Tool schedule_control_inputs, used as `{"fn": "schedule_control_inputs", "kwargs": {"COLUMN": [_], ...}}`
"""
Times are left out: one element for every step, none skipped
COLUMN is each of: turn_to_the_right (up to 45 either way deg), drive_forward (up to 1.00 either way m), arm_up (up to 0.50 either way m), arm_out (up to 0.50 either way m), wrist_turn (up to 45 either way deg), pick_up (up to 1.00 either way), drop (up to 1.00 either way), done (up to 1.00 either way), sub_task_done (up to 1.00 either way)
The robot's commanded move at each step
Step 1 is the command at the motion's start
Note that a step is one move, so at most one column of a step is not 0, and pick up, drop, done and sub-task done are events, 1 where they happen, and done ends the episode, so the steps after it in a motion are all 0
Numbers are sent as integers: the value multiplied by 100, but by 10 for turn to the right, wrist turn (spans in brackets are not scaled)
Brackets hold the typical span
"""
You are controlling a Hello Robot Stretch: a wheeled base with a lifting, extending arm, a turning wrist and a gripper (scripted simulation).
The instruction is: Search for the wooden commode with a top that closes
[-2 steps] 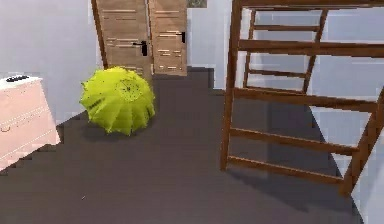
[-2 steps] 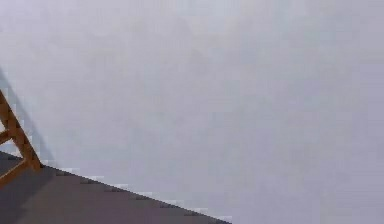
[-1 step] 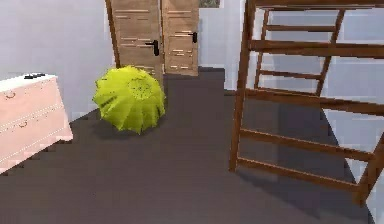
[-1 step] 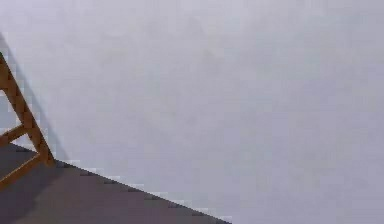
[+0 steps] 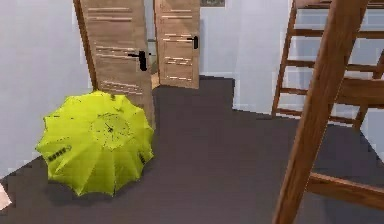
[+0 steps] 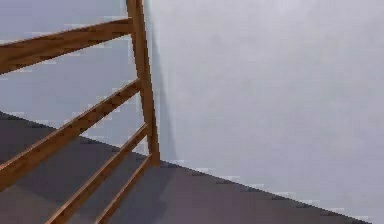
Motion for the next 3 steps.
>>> {"fn": "schedule_control_inputs", "kwargs": {"turn_to_the_right": [0,0,-90], "drive_forward": [100,100,0], "arm_up": [0,0,0], "arm_out": [0,0,0], "wrist_turn": [0,0,0], "pick_up": [0,0,0], "drop": [0,0,0], "done": [0,0,0], "sub_task_done": [0,0,0]}}
